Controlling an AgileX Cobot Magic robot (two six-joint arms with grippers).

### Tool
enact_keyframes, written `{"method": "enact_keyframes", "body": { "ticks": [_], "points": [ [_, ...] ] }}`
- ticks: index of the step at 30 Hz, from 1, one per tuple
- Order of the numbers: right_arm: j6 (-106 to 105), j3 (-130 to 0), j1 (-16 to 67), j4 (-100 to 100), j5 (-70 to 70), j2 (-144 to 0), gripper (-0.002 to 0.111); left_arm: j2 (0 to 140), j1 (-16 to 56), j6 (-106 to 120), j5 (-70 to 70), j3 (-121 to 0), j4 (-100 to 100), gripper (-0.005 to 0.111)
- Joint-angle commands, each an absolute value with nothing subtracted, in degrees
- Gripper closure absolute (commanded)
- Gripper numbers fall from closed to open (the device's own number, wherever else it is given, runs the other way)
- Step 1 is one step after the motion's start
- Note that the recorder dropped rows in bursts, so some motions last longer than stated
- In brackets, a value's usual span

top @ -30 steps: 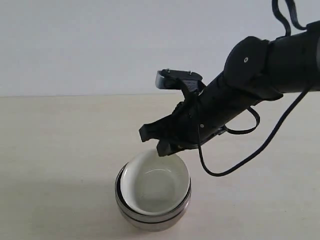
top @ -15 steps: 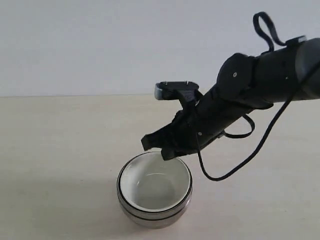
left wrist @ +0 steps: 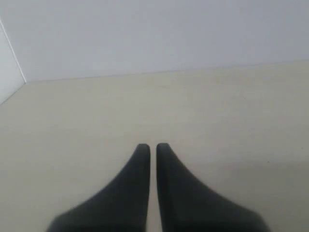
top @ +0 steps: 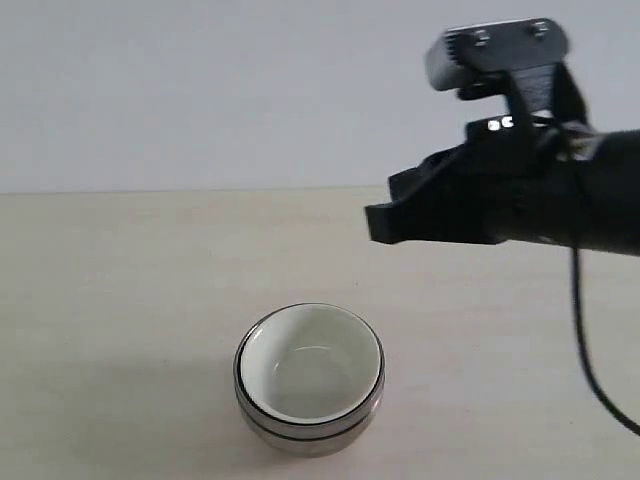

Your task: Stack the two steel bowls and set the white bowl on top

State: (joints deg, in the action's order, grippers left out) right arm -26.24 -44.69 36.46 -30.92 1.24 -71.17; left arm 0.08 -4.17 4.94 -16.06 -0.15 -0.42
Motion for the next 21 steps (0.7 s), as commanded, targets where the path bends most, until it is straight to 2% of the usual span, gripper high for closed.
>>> {"method": "enact_keyframes", "body": {
  "ticks": [1,11,13,15,21],
  "points": [
    [-26.5,-32.7,36.6,-31.1,-7.1,-52.3,0.108,0.0,-4.4,4.9,-15.9,0.0,-1.0,0.103],
    [-29.3,-16.4,36.6,-39.7,-16.8,-17.0,0.108,0.0,-4.4,4.9,-15.9,0.0,-1.0,0.103],
    [-42.6,-13.7,36.6,-51.7,-19.9,-10.6,0.108,0.0,-4.4,4.9,-15.9,0.0,-1.0,0.103],
    [-61.5,-13.2,36.6,-69.3,-23.7,-7.4,0.108,0.0,-4.4,4.9,-15.9,0.0,-1.0,0.103],
    [-61.7,-13.2,36.6,-72.7,-29.9,-3.5,0.108,0.0,-4.4,4.9,-15.9,0.0,-1.0,0.103]
  ]
}}
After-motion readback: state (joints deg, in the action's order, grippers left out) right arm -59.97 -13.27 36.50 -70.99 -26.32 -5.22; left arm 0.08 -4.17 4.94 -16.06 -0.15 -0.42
